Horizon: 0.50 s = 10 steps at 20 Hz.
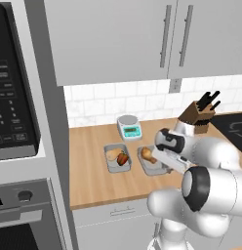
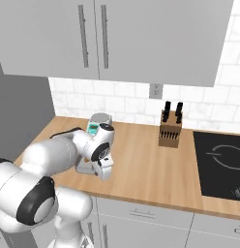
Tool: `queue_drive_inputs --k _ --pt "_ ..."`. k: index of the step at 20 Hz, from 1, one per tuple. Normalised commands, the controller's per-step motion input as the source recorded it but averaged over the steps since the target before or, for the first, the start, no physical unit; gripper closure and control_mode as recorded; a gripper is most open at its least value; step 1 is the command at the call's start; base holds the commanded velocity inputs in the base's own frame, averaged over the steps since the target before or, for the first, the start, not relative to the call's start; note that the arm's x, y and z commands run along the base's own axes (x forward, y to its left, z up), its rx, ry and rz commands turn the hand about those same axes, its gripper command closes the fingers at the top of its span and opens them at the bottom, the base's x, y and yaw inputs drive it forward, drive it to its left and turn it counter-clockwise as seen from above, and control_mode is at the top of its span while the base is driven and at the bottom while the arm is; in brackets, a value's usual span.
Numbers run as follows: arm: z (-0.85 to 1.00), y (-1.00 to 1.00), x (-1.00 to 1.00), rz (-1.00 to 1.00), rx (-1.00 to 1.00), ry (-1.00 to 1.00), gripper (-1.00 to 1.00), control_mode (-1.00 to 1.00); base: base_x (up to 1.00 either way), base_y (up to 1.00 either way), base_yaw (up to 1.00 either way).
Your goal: Take the meat container that has the chicken drumstick and place it on the second highest rack of the freezer. Then take the vegetable container that has the bell pepper and squash and place it on the highest rack of the freezer.
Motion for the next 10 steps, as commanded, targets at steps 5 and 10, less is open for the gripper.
queue_drive_inputs --k 5,10 --pt "0.68 0.0 -0.25 -0.09 0.0 0.0 1.0 -1.0 0.0 0.0 0.0" --pt "0.75 0.02 -0.42 -0.05 0.0 -0.12 1.0 -1.0 0.0 0.0 0.0"
